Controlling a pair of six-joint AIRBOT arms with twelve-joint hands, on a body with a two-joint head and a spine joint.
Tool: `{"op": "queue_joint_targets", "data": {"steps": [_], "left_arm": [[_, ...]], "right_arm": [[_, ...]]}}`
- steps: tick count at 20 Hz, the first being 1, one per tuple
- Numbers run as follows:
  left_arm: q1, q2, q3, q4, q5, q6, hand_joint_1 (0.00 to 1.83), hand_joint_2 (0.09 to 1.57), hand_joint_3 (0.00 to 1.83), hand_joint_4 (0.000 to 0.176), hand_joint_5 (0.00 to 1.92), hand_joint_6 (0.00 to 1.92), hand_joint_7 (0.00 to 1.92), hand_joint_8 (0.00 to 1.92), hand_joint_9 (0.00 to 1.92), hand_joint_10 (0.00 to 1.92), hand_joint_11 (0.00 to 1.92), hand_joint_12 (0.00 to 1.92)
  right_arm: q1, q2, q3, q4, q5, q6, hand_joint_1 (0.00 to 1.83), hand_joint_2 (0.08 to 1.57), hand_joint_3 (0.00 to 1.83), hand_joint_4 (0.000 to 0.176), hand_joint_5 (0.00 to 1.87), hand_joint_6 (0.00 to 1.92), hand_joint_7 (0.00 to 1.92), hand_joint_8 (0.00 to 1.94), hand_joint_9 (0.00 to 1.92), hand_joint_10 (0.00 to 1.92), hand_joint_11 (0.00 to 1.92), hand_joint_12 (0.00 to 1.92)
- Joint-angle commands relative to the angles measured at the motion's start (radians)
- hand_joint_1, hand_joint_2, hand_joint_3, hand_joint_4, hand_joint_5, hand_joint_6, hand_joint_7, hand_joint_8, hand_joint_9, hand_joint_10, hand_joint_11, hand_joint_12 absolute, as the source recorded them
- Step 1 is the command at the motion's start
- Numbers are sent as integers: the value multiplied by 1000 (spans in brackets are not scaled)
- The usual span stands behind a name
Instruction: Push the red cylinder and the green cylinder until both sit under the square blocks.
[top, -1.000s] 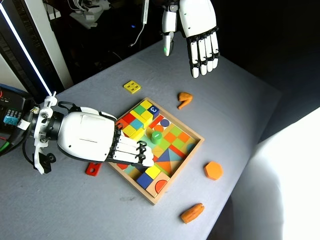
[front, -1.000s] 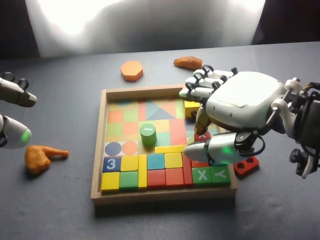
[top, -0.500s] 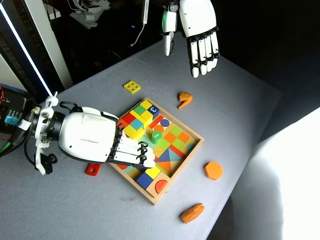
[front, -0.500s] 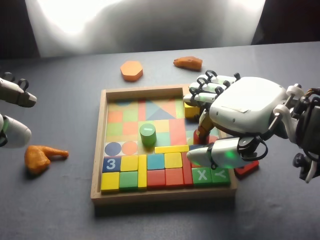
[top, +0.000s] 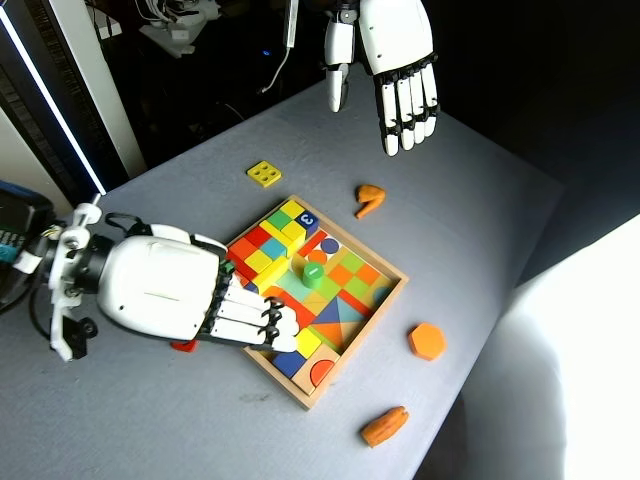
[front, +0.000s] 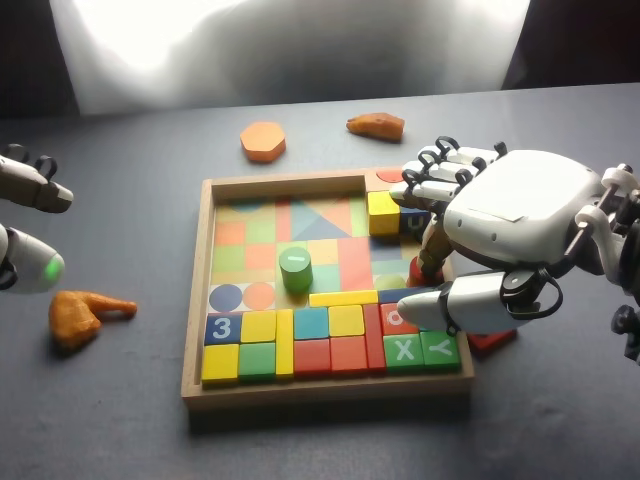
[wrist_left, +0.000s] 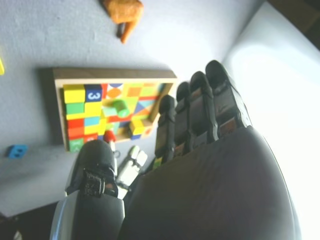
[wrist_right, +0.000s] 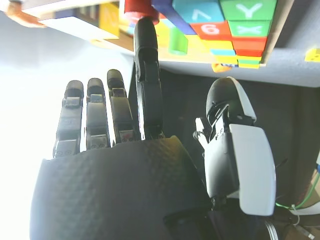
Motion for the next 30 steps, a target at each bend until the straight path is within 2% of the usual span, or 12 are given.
{"op": "queue_joint_targets", "data": {"steps": [1,3,5,7,10,13,15,20,23,26,28,30], "left_arm": [[-7,12,5,31,-61,0,97,1348,2,27,184,4,159,2,133,2,0,384],[-7,12,5,31,-61,0,68,1354,3,28,170,0,156,1,131,1,0,421],[-7,12,5,31,-61,0,79,1352,1,31,156,0,159,1,134,2,0,425],[-7,12,5,31,-61,0,102,1350,0,28,161,3,147,2,126,1,0,342],[-7,12,5,31,-61,0,76,1352,0,36,168,2,154,1,133,1,0,411],[-7,12,5,31,-61,0,122,1353,0,26,163,5,150,6,115,7,0,335],[-7,12,5,31,-61,0,151,1348,0,19,189,6,168,5,139,7,0,417],[-7,12,5,31,-61,0,156,1346,0,23,200,3,167,2,131,2,0,418],[-7,12,5,31,-61,0,120,1350,0,27,176,4,159,2,131,2,0,452],[-7,12,5,31,-61,0,141,1348,0,26,170,1,147,1,117,0,0,373],[-7,12,5,31,-61,0,128,1353,2,24,175,2,152,3,126,3,0,390],[-7,12,5,31,-61,0,117,1353,1,30,171,1,146,0,123,1,0,387]], "right_arm": [[2,15,-5,-18,62,2,70,1193,0,0,911,31,154,9,37,16,0,0],[4,24,-14,-18,59,2,24,1197,0,0,907,29,153,7,35,15,0,0],[6,28,-20,-18,58,2,61,1192,0,0,916,31,156,6,45,18,0,0],[11,29,-23,-18,57,2,52,1192,0,0,917,30,157,5,49,20,0,0],[16,29,-23,-18,59,2,29,1199,2,0,901,22,145,1,33,12,0,0],[29,29,-23,-18,63,2,47,1191,0,0,909,25,145,1,31,11,0,0],[47,31,-23,-17,61,13,47,1192,0,0,907,24,141,3,24,8,0,0],[91,25,-22,-17,58,24,40,1198,1,0,909,24,144,3,36,13,0,0],[115,-24,4,-17,70,33,35,1194,0,0,911,23,145,2,30,10,0,0],[130,-101,61,-16,68,37,41,1198,1,0,910,21,147,2,26,8,0,0],[135,-141,95,-16,68,38,30,1192,0,0,920,25,148,2,41,14,0,0],[132,-182,127,-15,68,40,56,1189,0,0,931,29,147,1,41,13,0,0]]}}
